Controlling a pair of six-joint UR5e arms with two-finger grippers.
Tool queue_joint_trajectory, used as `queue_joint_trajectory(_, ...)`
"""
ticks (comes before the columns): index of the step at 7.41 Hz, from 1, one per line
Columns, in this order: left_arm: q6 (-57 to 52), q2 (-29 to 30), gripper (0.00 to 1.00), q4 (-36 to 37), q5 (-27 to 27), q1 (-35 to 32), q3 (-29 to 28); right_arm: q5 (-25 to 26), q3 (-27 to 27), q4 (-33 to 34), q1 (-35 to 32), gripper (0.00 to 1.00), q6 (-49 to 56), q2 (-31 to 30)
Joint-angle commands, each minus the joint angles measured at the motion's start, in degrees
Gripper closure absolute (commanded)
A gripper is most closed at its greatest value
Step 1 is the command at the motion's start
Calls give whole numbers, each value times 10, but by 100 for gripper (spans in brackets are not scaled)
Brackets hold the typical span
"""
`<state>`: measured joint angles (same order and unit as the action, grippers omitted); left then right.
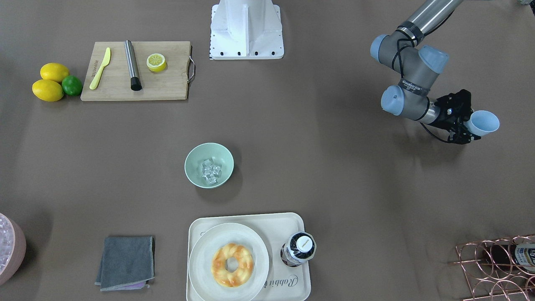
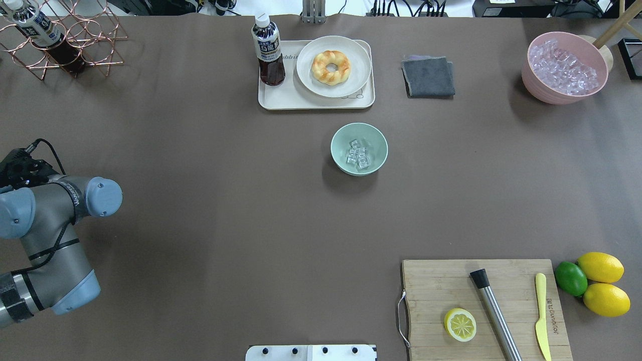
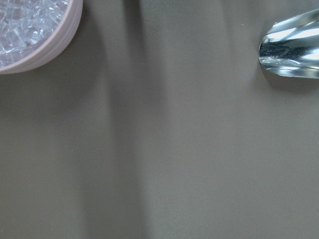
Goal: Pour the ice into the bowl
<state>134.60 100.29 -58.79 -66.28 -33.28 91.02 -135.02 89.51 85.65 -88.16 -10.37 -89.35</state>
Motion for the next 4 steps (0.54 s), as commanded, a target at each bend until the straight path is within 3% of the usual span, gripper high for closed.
queue_joint_trajectory(1,15,3,46,2,-2,14,-25,-1,-4,0,1,1,0,2)
queue_joint_trajectory(4,14,6,21,4,-2,14,-25,0,-4,0,1,1,0,3)
